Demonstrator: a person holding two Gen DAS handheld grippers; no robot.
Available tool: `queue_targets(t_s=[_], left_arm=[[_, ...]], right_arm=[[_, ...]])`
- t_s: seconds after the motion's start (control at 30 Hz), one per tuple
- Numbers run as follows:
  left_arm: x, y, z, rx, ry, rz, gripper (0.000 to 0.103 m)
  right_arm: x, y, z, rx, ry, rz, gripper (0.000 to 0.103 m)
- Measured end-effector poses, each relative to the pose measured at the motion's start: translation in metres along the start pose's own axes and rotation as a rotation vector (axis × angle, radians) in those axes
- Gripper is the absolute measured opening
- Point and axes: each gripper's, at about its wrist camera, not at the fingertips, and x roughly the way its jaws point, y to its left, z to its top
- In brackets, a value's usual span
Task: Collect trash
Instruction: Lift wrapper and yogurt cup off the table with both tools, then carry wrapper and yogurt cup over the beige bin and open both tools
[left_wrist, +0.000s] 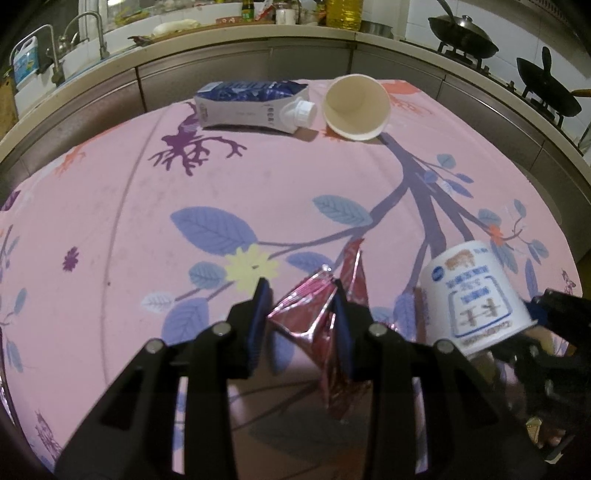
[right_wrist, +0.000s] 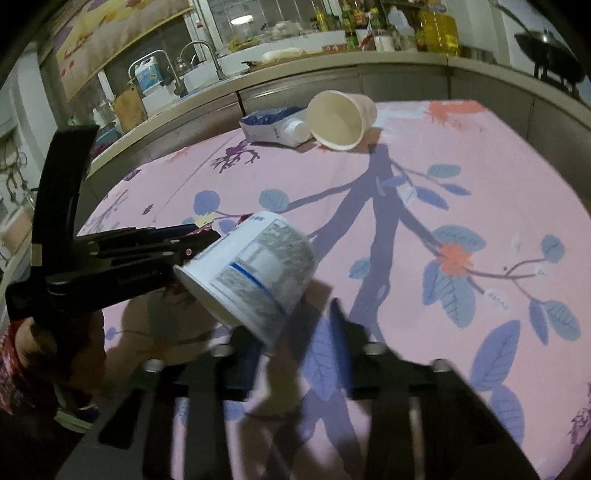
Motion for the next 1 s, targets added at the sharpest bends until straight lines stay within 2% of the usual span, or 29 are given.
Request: queue_targets(t_s=[0.03,0.07,0.2,0.37,0.5,0.7,1.0], left_arm=[[0.0,0.0,0.0,0.0,0.0,0.0,0.032],[0.0,0.0,0.0,0.002,-0.001,0.001,0.032],[-0.001,0.0,0.0,0.005,0.002,-0.007,0.031],[-0.009,-0.005,0.013,-0.012,-0.001,-0.119,0.03],[-0.007,-0.025,0.034,-0.002,0.008,-0.222,0.03],[0.001,-0.084,0.064,0.098,0.019,-0.299,0.03],[0.033,-0.213,0.123,0.285,0.036,-0.41,0.03]], right_arm=[[0.001,-0.001,0.001,0.009,0.003,0.004,0.009],[0.003,-0.003,0.002,0.025,0.004,0.011,0.006],[0.002,-0.01,0.009,0.091,-0.01,0.048,0.004],[-0.004,-0.026,0.02,0.166,-0.045,0.067,0.004],[-0.012,-0.045,0.025,0.198,-0.077,0.047,0.004],[-0.038,-0.1,0.025,0.293,-0.138,-0.011,0.004],[-0.095,-0.202,0.009,0.47,-0.235,-0.126,0.004]])
